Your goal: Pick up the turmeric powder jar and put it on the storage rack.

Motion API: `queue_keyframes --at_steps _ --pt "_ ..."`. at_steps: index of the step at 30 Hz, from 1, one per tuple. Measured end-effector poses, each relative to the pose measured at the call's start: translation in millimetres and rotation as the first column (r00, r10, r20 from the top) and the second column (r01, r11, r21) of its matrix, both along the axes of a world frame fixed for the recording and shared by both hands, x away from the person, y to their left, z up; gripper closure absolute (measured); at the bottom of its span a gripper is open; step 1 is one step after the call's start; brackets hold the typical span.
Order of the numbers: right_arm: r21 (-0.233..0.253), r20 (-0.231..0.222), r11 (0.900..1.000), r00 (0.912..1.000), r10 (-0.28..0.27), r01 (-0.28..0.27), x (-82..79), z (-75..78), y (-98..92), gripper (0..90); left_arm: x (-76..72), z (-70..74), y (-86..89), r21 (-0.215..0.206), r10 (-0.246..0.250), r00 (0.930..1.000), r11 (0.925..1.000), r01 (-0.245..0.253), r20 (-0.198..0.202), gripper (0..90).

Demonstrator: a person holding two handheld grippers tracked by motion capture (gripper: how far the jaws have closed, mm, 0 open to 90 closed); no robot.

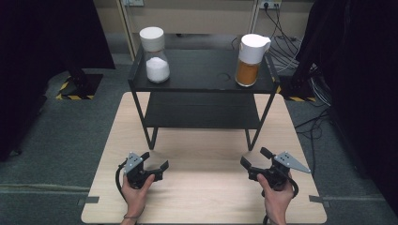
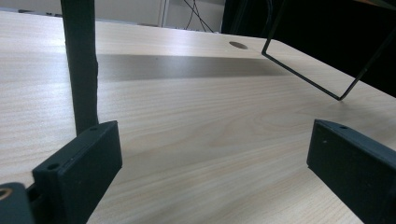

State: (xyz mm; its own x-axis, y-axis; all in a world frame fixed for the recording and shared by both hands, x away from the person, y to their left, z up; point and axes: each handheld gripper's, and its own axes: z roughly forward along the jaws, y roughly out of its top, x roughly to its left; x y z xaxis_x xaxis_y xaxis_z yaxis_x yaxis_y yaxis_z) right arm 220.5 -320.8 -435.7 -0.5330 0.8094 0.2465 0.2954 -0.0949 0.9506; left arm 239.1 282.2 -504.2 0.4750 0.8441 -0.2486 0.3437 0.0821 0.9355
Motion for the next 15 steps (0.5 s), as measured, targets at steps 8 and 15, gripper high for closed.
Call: queue_keyframes --at_steps 8,15 --pt "-0.001 -0.027 1.000 0.9996 0.002 -0.002 0.8 -9.7 -2.4 0.5 0.0 0.0 0.0 0.000 0.000 1.0000 1.0000 0.000 0.000 2.5" --pt "-0.023 -0.055 1.000 0.9985 0.000 -0.001 0.9 -20.9 -2.7 0.5 0.1 -0.1 0.1 -0.001 -0.001 1.0000 1.0000 0.001 -0.001 2.5"
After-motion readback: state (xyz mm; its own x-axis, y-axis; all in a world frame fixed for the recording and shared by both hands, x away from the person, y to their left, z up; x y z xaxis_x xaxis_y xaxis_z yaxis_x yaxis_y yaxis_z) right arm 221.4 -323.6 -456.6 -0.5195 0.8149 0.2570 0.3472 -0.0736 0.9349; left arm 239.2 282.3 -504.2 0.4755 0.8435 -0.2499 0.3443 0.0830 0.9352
